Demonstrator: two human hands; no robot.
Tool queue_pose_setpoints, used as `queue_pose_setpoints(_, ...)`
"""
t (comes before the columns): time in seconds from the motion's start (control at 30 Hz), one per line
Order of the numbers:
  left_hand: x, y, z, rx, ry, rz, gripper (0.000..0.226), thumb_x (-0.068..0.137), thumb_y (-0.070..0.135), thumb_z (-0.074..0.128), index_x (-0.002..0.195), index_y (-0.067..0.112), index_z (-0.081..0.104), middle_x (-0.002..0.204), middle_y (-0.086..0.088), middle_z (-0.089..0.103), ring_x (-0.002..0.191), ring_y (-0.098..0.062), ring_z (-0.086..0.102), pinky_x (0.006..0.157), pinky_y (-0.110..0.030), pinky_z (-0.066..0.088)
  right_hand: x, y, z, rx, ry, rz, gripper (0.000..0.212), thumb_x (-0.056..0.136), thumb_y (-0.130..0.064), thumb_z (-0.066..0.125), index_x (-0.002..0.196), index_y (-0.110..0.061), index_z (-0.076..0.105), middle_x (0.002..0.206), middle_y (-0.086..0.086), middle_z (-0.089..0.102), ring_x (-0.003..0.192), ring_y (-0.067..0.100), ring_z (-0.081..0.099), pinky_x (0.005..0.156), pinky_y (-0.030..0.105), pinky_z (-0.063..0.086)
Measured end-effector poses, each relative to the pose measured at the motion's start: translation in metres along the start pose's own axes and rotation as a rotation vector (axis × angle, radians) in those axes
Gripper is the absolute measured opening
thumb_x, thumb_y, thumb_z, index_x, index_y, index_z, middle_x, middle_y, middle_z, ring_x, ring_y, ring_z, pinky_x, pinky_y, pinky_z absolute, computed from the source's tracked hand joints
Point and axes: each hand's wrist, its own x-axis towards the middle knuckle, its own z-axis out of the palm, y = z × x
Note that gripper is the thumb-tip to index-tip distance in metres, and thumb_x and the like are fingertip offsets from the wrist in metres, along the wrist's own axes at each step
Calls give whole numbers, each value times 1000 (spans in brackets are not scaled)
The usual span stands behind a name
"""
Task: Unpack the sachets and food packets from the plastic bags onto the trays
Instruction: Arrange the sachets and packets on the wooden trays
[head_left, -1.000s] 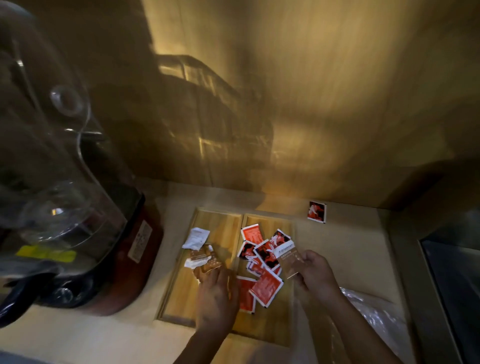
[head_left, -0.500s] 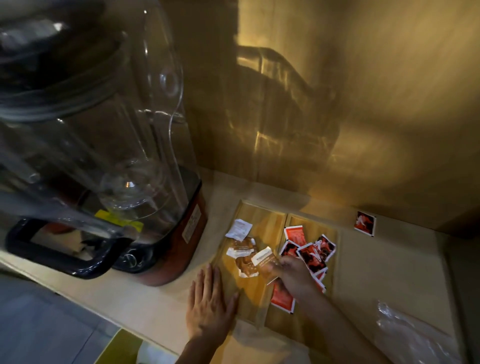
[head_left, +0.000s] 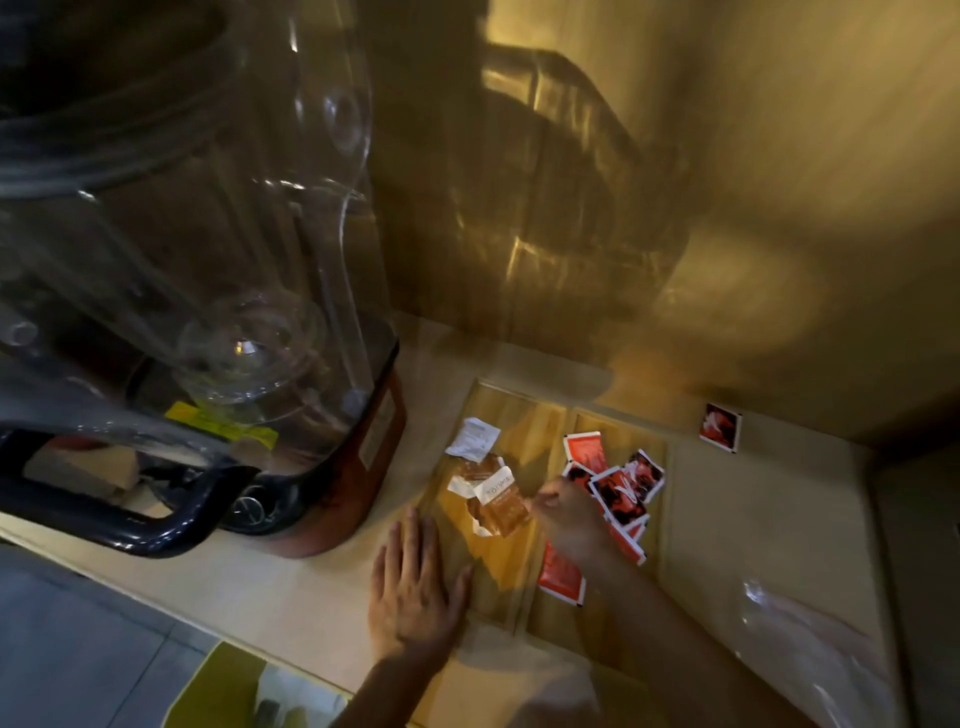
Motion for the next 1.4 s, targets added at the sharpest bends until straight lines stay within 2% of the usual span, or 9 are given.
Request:
queue_pose_setpoints(0.13, 2, -1, 3, -25, 29, 3, 80, 88, 62, 8, 134, 10, 48, 141, -12, 50, 133, -24, 28, 106, -34, 20, 8, 2, -22, 49, 40, -60, 14, 86, -13, 54, 87, -5, 65, 84, 13, 65, 80, 25, 60, 75, 35, 46)
queue_pose_setpoints(0.37, 0, -1, 1, -12, 1, -22, 79, 88, 62, 8, 136, 10, 44, 145, -12, 44, 135, -27, 36, 112, -27, 1, 58, 40, -102, 152, 341, 84, 30, 81, -6, 49, 53, -12, 56, 63, 17, 59, 64, 31, 58, 61, 36, 47)
queue_pose_setpoints(0.53, -1, 1, -1, 36, 14, -28, 80, 88, 62, 5, 139, 9, 35, 149, -9, 31, 136, -28, 36, 108, -33, 12, 85, 74, -146, 76, 501, 165, 17, 80, -20, 50, 74, -8, 61, 86, 25, 64, 87, 38, 62, 68, 34, 37)
queue_pose_setpoints(0.67, 0, 1, -5, 43, -31, -36, 76, 90, 60, 10, 136, 8, 41, 144, -14, 45, 132, -29, 42, 112, -26, 3, 105, 94, -166, -51, 596, 245, 42, 81, -36, 62, 98, 2, 63, 104, 29, 65, 96, 41, 63, 70, 37, 44)
queue_pose_setpoints(0.87, -2, 7, -15, 73, -39, -47, 74, 92, 59, 10, 133, 9, 46, 137, -13, 54, 129, -24, 32, 106, -31, 19, 118, 106, -168, -123, 614, 320, 71, 71, -47, 70, 113, 7, 50, 117, 31, 56, 107, 43, 56, 85, 47, 47)
queue_pose_setpoints(0.97, -2, 10, -16, 77, -10, -70, 76, 91, 60, 8, 134, 9, 46, 137, -12, 54, 129, -27, 45, 108, -31, 29, 122, 109, -167, -115, 570, 269, 65, 76, -47, 65, 113, 5, 49, 115, 29, 59, 104, 43, 59, 83, 46, 48)
queue_pose_setpoints(1.1, -3, 13, -19, 84, -25, -73, 76, 91, 60, 8, 135, 9, 44, 139, -13, 52, 125, -31, 53, 94, -42, 49, 127, 117, -168, -57, 455, 244, 51, 79, -42, 63, 99, 5, 60, 105, 31, 65, 95, 43, 63, 72, 40, 45)
queue_pose_setpoints(1.23, -2, 12, -17, 70, -31, -53, 77, 91, 60, 7, 137, 8, 42, 142, -14, 49, 127, -31, 50, 96, -43, 47, 117, 121, -166, 28, 419, 207, 25, 87, -13, 51, 92, 8, 64, 100, 33, 63, 96, 43, 60, 70, 34, 35)
queue_pose_setpoints(1.4, -2, 9, -14, 49, -37, -34, 78, 90, 61, 8, 139, 9, 38, 144, -13, 45, 130, -31, 47, 99, -44, 45, 98, 116, -159, 270, 396, 53, 20, 87, -9, 53, 71, -6, 64, 79, 17, 60, 84, 25, 54, 75, 35, 36)
